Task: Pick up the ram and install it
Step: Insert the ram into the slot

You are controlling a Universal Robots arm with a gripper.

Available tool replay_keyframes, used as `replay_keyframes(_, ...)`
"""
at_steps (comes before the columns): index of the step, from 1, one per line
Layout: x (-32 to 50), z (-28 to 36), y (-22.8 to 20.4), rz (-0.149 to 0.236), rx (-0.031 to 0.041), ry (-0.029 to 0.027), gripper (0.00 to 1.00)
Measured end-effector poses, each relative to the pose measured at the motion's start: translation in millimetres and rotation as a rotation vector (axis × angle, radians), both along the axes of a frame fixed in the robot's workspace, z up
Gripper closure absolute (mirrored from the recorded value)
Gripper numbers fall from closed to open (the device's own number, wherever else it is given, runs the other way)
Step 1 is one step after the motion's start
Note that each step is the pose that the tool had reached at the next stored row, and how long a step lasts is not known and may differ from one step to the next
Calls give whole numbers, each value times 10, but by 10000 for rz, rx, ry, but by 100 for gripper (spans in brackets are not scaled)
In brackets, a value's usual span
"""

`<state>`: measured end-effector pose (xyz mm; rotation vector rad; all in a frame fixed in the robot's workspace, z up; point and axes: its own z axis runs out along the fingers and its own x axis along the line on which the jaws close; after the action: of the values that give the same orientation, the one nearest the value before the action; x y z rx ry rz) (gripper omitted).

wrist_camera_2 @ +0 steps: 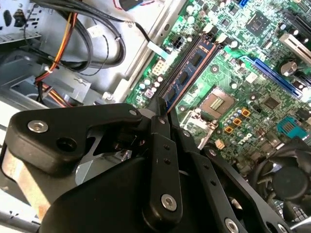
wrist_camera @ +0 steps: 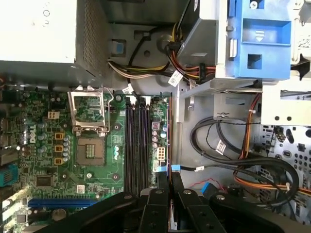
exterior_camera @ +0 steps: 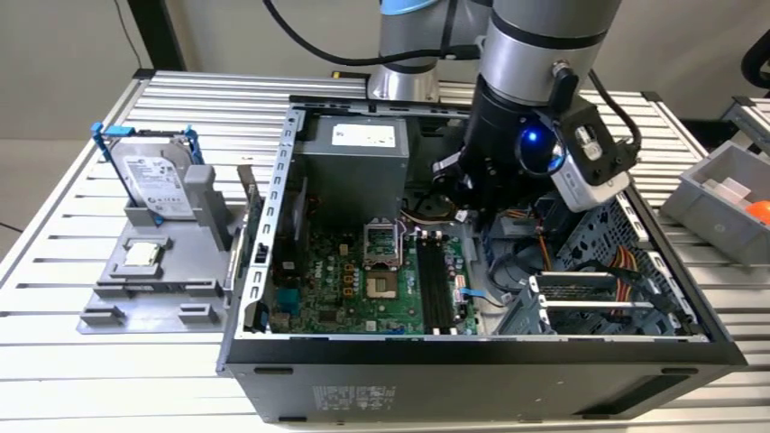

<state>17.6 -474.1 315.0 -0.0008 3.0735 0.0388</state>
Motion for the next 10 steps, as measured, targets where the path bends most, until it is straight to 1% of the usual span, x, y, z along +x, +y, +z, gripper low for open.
replay_keyframes(10,-20,-182,1,0,1,0,100)
